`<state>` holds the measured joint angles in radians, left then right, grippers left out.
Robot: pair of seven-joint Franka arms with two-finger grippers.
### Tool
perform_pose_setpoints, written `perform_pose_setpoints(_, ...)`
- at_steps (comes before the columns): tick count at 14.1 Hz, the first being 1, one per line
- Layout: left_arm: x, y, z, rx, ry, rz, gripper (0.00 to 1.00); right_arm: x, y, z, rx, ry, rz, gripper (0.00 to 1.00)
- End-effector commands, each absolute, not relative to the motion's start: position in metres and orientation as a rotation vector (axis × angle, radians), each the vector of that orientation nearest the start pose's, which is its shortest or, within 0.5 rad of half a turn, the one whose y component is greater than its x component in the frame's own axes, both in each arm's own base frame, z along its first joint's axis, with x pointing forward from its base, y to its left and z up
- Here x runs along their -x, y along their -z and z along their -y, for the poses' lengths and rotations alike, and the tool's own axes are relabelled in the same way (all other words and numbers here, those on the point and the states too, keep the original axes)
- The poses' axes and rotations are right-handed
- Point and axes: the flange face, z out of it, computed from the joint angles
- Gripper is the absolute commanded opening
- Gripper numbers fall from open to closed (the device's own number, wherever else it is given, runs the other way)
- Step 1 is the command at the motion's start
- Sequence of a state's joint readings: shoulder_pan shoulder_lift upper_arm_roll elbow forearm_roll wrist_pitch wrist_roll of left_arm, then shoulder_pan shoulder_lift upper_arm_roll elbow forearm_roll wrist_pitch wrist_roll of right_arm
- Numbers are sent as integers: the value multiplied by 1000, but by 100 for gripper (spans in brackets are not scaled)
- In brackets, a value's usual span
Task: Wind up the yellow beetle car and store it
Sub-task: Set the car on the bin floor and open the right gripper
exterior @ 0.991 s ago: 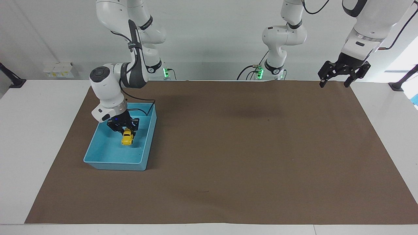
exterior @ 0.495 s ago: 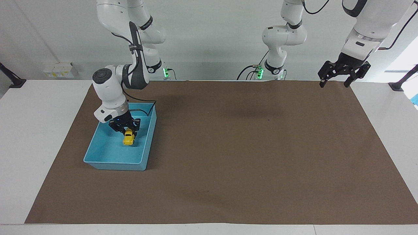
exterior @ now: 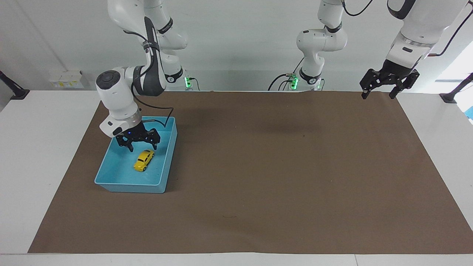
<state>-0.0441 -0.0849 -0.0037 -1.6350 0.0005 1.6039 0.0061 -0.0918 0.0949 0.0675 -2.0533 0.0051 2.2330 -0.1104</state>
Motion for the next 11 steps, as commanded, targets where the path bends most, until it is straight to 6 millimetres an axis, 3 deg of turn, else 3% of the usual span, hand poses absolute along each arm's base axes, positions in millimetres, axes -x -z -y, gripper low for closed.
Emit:
perform_pose_setpoints(1,-527,-644,23,3157,72,-70,100,-582,-428,22,3141,111,163,100)
perform_pose_setpoints(7,-527,-644,23,3157,72,-68,100,-594,-496,41,3141,123,87,100)
perform_pose_setpoints(11,-527,-644,23,3157,72,-70,100,-595,-529,40,3129,115,64,100)
